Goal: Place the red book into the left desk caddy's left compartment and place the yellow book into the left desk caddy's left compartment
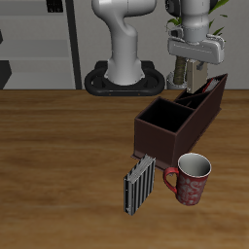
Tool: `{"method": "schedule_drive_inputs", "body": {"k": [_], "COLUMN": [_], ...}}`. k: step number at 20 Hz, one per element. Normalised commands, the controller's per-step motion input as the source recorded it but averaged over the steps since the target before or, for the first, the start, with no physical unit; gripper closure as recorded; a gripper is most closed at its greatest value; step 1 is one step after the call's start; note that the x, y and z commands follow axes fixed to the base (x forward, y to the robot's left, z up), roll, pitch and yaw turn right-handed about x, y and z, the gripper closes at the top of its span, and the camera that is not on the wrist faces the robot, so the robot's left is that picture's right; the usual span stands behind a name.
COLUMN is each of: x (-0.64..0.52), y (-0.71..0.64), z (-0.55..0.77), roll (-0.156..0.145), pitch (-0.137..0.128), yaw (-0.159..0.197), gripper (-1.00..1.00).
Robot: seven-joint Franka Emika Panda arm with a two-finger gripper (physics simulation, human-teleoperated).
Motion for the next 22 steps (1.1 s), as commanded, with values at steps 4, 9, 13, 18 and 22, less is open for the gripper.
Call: {"method": "schedule_drive_inputs", "body": {"k": [4, 9, 13, 18, 22], "x": [0.09, -0.02, 0.01, -0.07, -0.05], "y": [0.06, -0.03, -0.09, -0.12, -0.12], "z": [-0.21, -0.1, 0.13, 0.17, 0.17], "roll": [-0.014, 0.003, -0.008, 0.021, 0.004], "pitch": [0.052, 0.081, 0.0, -0.039, -0.021], "yaw": [0.02, -0.002, -0.022, -0.007, -0.015], "gripper": [1.0, -1.0, -1.0, -1.0, -1.0]}}
